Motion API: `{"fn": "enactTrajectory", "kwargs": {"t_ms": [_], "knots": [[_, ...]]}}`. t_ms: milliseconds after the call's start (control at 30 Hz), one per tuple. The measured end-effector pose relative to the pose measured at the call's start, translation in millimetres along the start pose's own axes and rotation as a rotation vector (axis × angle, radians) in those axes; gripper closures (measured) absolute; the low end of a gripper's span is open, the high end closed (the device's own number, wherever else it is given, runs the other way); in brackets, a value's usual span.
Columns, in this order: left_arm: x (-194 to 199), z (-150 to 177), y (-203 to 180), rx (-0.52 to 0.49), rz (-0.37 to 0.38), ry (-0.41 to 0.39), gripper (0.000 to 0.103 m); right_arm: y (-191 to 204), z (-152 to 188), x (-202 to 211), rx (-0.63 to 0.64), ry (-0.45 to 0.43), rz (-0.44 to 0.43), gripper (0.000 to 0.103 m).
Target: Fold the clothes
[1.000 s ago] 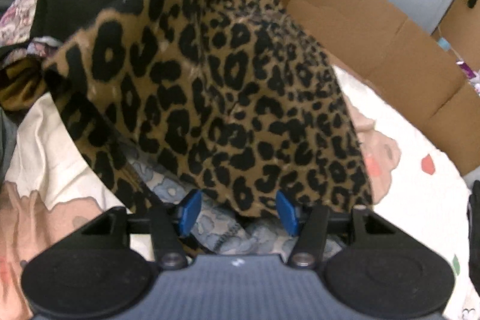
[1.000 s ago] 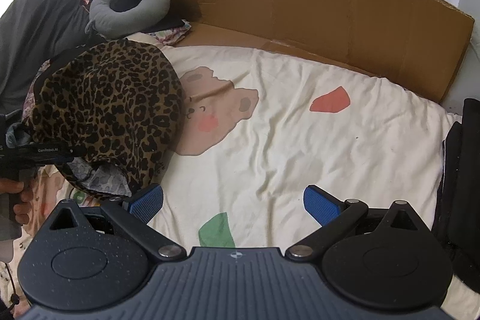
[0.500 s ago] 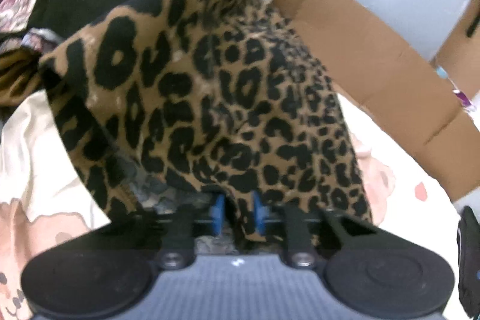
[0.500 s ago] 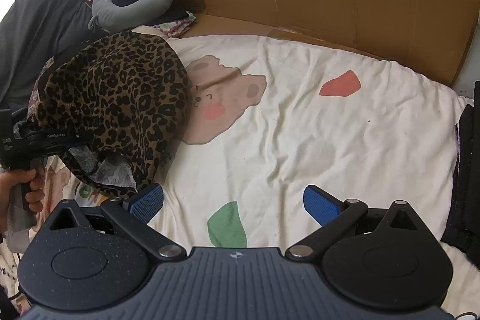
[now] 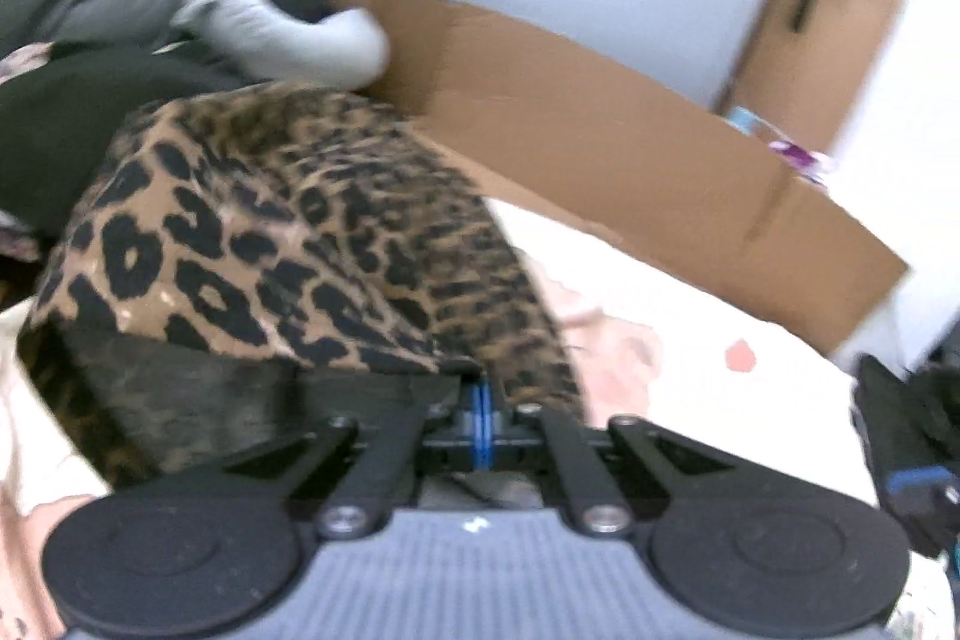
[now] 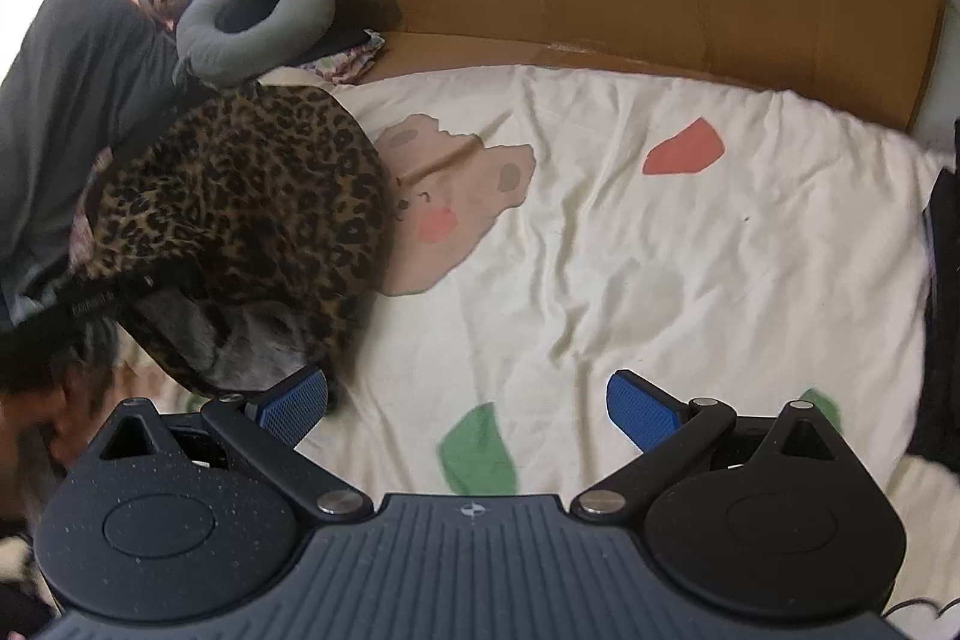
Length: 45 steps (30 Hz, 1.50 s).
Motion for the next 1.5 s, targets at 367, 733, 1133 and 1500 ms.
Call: {"fn": "enactTrajectory", "kwargs": {"t_ms": [367, 733, 1133, 1500], "knots": [[7, 15, -74, -0.164, 0.093, -0.001, 0.103, 14, -3, 4, -0.049, 0.021, -0.155, 0.027], [-4, 42, -134, -0.335, 0.201, 0.053, 0.103, 14, -7, -1, -0.115, 0.039, -0.24, 0.051], [4, 75, -179, -0.457, 0.293, 0.096, 0.103, 18, 1, -23, -0.212, 0.114, -0.365, 0.051], [2, 89, -187, -0.458, 0.332, 0.153, 0.103, 21, 15, -39, -0.254, 0.153, -0.446, 0.086]]}}
Point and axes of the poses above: each gripper's, at about its wrist camera, not at the fingertips, and x roughly against the way its jaws point, y to its left, z to its underside, the point moved 8 cm from there along -x, roughly the way its jaws point, and after that the axes turned 12 degrees about y, right-handed, at the moved point
